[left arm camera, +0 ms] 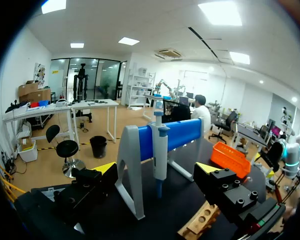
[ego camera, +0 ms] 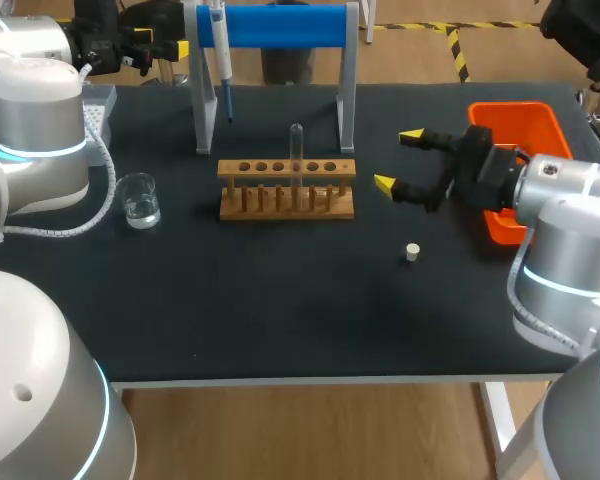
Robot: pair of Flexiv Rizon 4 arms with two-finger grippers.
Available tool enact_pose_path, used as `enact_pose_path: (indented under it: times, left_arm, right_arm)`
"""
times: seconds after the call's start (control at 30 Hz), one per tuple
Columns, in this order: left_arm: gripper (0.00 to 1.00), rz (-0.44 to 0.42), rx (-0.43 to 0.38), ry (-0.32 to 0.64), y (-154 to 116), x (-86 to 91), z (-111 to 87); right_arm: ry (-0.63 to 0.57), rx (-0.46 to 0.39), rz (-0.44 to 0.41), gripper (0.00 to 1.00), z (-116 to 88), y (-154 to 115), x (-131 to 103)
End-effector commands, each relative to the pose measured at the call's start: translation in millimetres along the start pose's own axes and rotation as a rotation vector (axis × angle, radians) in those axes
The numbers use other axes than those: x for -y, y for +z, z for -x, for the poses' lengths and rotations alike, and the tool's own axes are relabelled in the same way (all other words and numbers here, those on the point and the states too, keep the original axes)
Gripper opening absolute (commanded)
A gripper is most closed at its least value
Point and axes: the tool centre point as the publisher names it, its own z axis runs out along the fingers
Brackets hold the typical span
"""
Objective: Invert the test tube, pick up the pipette, mount the tip to pipette, aspirate from beaker and dispense into the tube, eject the tip, return the pipette, and cap with the stopper.
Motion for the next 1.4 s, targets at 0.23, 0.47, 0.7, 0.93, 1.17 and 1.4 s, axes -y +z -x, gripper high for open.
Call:
enact_pose_path:
  times: [0.23,0.47,0.7,0.93,1.17,1.4]
  left_arm:
    - [1.00,-0.034,-0.027,0.085,-20,-35.0,-54.7]
    - [1.00,-0.073,-0.066,0.143,-45,-84.1,-108.9]
    - [1.00,-0.101,-0.109,0.184,-60,-115.9,-141.4]
    - [1.00,-0.115,-0.153,0.225,-62,-136.8,-165.9]
    - [1.00,-0.125,-0.182,0.251,-63,-149.0,-176.2]
    - [1.00,-0.141,-0.196,0.267,-64,-149.2,-178.1]
  right_arm:
    - [0.000,0.005,0.000,1.00,-1,0,0]
    - [0.000,0.005,0.000,1.00,-1,0,0]
    - [0.000,0.005,0.000,1.00,-1,0,0]
    - [0.000,0.005,0.000,1.00,-1,0,0]
    - [0.000,0.005,0.000,1.00,-1,0,0]
    - [0.000,0.005,0.000,1.00,-1,0,0]
